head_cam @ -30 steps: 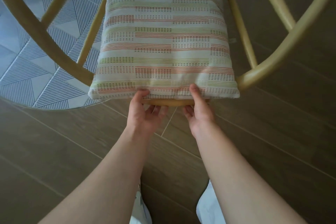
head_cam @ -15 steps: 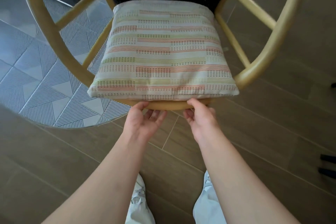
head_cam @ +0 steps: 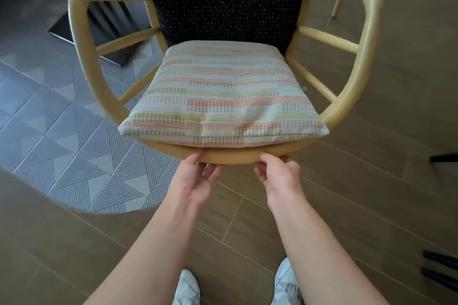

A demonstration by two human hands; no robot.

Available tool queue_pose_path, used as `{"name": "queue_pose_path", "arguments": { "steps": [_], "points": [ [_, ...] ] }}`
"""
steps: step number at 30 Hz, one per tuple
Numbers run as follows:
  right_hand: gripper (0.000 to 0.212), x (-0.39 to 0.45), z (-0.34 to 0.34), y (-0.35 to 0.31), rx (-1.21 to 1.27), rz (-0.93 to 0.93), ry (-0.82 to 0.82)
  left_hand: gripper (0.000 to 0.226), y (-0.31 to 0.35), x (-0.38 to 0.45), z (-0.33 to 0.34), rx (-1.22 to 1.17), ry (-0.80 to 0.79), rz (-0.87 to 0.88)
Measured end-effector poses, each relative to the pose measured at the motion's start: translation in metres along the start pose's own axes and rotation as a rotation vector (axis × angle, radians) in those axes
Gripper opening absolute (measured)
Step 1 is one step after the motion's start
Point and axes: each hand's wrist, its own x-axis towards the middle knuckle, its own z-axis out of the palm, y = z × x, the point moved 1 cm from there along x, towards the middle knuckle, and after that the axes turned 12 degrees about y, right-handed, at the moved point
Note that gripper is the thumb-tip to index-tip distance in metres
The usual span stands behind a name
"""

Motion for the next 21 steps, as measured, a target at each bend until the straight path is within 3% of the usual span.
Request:
{"name": "queue_pose_path", "arguments": {
  "steps": [11,15,21],
  "points": [
    [0.016,-0.031,0.042,-0.095,0.058,-0.066,-0.109,0.040,0.065,-0.039,0.072,0.048,-0.029,0.181],
    [0.024,-0.036,0.058,-0.127,0.121,-0.105,-0.218,0.030,0.085,-0.048,0.100,0.054,-0.045,0.298],
    [0.030,-0.040,0.079,-0.166,0.146,-0.105,-0.289,0.033,0.110,-0.061,0.133,0.067,-0.070,0.357]
  ]
}}
